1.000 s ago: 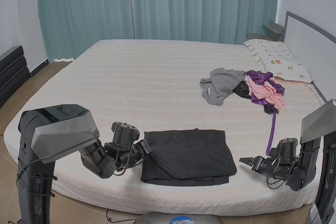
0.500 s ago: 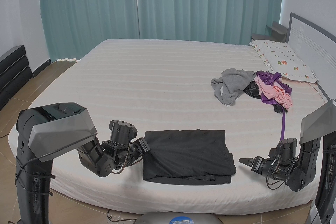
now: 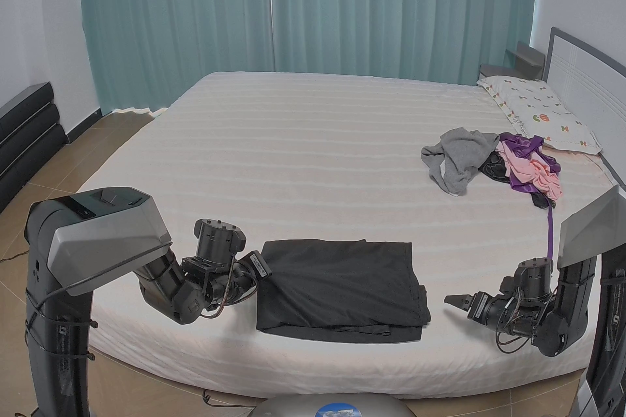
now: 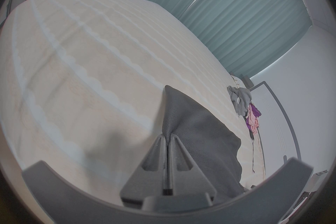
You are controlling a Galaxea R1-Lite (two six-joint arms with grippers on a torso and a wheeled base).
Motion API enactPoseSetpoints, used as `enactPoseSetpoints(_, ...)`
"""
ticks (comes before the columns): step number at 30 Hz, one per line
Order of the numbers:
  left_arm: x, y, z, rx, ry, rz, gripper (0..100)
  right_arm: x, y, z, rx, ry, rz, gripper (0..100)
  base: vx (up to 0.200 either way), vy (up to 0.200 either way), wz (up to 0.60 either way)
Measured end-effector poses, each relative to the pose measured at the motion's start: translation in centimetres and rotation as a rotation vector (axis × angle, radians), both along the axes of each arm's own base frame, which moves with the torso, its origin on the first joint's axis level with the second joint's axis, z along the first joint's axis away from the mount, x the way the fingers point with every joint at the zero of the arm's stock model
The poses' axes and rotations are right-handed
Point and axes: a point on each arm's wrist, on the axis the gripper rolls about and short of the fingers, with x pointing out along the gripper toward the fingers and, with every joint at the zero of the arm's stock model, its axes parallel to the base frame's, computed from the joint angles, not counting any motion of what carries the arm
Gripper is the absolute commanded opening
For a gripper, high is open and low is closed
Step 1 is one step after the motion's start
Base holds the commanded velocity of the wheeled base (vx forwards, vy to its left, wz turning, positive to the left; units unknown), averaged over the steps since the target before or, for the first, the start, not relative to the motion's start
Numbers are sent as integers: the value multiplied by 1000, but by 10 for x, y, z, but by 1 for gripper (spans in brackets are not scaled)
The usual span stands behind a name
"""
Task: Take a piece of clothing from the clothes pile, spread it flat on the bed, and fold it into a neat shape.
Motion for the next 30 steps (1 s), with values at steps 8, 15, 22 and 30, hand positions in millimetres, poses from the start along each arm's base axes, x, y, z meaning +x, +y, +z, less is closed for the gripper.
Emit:
enactPoseSetpoints(8,2,6,0,0,1,16,0,0,0,0,0,1,-1,100,0,200,0)
enactPoseSetpoints(15,3,11,-1,6,16,28,0,0,-1,0,-1,0,-3,100,0,200,0)
enactPoseSetpoints(22,4,13,0,5,16,35,0,1,-2,2,-1,-8,-11,100,0,200,0)
enactPoseSetpoints(30,2,15,-2,5,26,34,0,1,-2,3,2,-11,-11,100,0,200,0)
